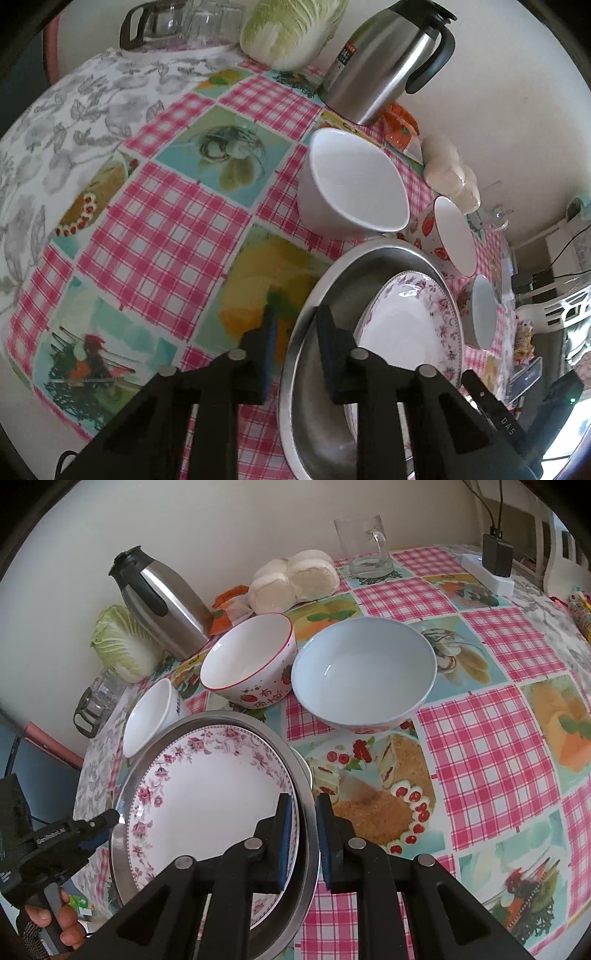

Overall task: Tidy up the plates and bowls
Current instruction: 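Lower the floral plate into the steel plate with both grippers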

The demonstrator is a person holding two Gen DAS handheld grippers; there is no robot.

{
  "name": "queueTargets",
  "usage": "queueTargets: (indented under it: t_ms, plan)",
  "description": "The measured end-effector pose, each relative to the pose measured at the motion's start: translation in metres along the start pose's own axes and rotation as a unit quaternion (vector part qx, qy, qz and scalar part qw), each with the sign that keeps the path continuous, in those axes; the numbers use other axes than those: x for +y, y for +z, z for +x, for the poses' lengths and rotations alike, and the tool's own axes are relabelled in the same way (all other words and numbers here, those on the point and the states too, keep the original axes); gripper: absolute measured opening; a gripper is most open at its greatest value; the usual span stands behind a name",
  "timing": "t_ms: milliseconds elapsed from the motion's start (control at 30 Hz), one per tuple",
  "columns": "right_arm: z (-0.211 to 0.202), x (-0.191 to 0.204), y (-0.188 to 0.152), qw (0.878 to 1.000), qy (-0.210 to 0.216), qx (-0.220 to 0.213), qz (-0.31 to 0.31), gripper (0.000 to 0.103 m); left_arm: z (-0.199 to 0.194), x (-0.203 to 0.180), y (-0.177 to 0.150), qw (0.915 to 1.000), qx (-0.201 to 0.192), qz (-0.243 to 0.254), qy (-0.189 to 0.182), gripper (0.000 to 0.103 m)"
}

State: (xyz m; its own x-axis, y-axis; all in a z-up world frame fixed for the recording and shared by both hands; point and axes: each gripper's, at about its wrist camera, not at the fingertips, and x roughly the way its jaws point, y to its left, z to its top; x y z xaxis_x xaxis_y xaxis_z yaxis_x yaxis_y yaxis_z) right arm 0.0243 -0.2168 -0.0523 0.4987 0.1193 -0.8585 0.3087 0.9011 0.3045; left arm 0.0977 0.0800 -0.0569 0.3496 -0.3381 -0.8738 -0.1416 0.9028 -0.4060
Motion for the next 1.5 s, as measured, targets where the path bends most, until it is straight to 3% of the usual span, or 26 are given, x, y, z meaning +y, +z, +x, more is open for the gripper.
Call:
queueTargets:
  t_ms: [67, 1167, 1333, 1500]
  plan:
    - [0.0, -0.001, 0.0, 1.0, 0.002, 0.002, 0.003, 0.016, 0.0, 0.0, 0.0, 1.0, 0.001, -0.003, -0.008, 0.016]
    - [-0.004, 0.008, -0.005, 0.999, 0.02, 0.021, -0.019, 0.016, 0.008, -0.011, 0.0, 0.9991, -0.004, 0.04, 0.016, 0.016]
    - [-0.005, 0.01, -0.005, 0.999, 0.018, 0.017, -0.026, 0.016, 0.009, -0.02, -0.003, 0.9973, -0.012, 0.062, 0.036, 0.016]
    - [-0.006, 0.013, -0.006, 0.999, 0.014, 0.014, -0.03, 0.016, 0.01, -0.015, -0.001, 0.9986, -0.007, 0.049, 0.021, 0.016]
